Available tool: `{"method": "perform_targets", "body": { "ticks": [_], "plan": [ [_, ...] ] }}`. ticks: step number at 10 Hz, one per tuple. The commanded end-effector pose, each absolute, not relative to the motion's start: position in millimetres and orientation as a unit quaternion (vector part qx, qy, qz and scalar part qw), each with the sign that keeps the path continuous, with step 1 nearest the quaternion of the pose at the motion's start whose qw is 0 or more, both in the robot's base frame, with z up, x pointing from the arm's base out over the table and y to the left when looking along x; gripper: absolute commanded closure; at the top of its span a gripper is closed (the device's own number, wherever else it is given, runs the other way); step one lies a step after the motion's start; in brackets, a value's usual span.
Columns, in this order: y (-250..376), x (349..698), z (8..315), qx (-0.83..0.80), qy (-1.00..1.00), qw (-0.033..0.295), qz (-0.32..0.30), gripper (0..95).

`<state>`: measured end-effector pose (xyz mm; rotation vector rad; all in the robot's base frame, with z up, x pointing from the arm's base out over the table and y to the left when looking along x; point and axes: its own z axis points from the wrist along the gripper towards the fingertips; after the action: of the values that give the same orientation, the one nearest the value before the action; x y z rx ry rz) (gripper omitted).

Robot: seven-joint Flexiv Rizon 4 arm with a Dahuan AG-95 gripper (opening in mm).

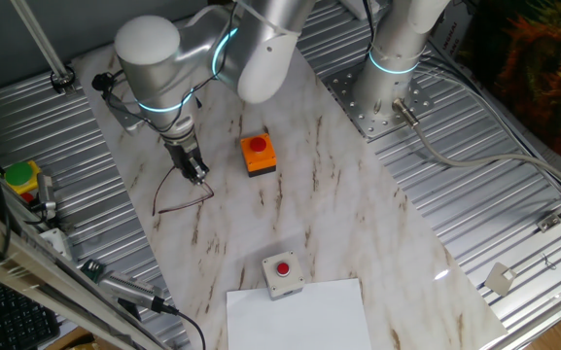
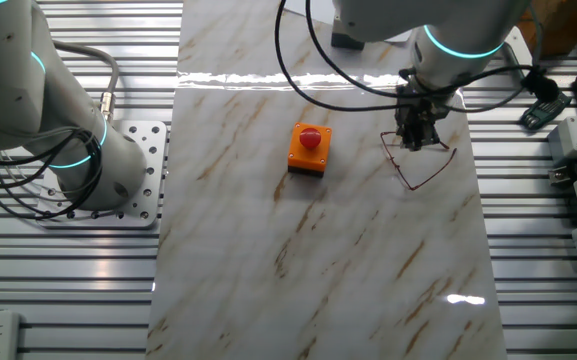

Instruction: Unfold the leg of the glasses (with one hand)

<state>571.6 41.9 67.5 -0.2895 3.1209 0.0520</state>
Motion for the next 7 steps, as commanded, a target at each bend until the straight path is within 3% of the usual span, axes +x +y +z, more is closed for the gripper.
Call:
{"method": "perform_targets", "body": {
  "ticks": [1, 7],
  "plan": [
    [41.7, 571.6, 67.8, -0.089, 0.996, 0.003, 0.016, 76.0],
    [41.7, 571.6, 67.8, -0.063, 0.998, -0.005, 0.002, 76.0]
  ]
}}
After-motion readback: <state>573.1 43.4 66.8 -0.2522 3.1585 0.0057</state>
